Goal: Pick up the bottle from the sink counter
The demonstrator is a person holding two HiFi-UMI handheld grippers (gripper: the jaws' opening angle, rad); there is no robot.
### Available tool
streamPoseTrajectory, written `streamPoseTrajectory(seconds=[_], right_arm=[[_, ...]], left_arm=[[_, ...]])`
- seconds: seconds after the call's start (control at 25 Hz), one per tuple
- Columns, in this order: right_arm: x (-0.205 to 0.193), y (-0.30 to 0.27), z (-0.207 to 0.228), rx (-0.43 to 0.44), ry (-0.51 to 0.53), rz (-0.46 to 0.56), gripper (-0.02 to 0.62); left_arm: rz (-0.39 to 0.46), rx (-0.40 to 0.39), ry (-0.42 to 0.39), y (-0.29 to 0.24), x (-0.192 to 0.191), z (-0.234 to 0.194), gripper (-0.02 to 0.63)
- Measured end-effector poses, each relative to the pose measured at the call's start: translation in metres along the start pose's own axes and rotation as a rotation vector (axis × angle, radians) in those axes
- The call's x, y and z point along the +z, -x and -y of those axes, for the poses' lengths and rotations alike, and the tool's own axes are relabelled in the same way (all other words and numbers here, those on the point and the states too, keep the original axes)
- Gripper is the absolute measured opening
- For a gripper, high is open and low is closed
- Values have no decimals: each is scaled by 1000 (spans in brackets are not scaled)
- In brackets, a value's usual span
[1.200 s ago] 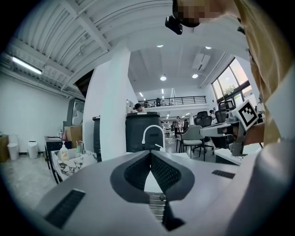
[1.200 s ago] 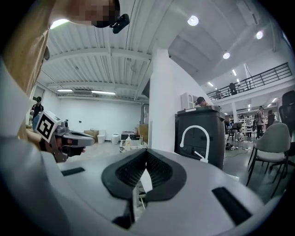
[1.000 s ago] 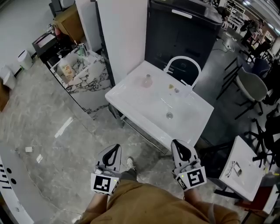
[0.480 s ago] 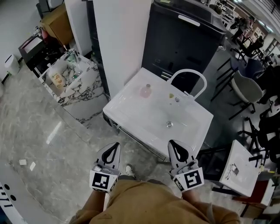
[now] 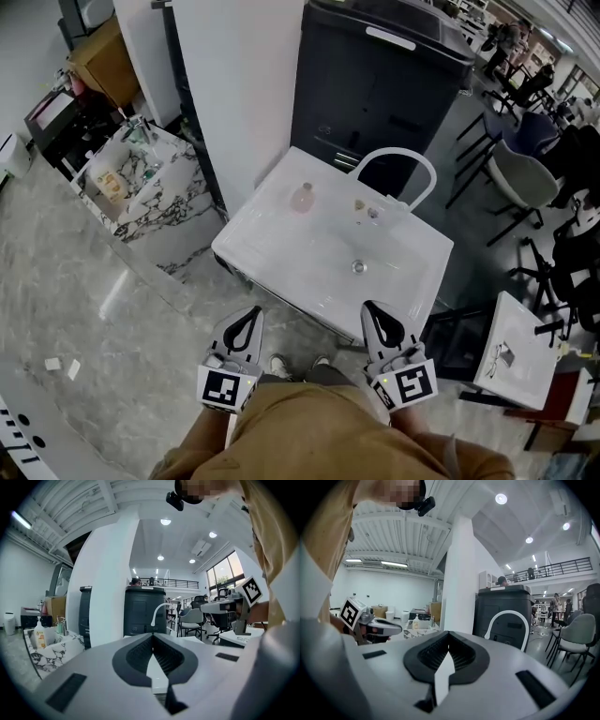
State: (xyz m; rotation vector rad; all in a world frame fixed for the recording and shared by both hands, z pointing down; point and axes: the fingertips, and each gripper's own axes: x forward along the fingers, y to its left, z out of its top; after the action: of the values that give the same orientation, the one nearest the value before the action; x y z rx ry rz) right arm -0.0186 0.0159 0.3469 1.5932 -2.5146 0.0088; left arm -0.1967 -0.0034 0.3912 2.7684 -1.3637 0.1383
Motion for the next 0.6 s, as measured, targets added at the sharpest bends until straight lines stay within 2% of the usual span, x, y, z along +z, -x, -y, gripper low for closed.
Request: streamPoseTrajectory(seconds=[0.28, 0.48, 0.6], right_arm=[[-1, -14, 23, 31, -12, 10, 5], [11, -31, 50, 60, -10, 46, 5], [16, -39, 68, 62, -8, 64, 5]], left_arm=[[-1, 22, 10, -27, 10, 6, -2], [36, 121, -8, -47, 31, 1, -2], [37, 148, -44, -64, 34, -3, -2]])
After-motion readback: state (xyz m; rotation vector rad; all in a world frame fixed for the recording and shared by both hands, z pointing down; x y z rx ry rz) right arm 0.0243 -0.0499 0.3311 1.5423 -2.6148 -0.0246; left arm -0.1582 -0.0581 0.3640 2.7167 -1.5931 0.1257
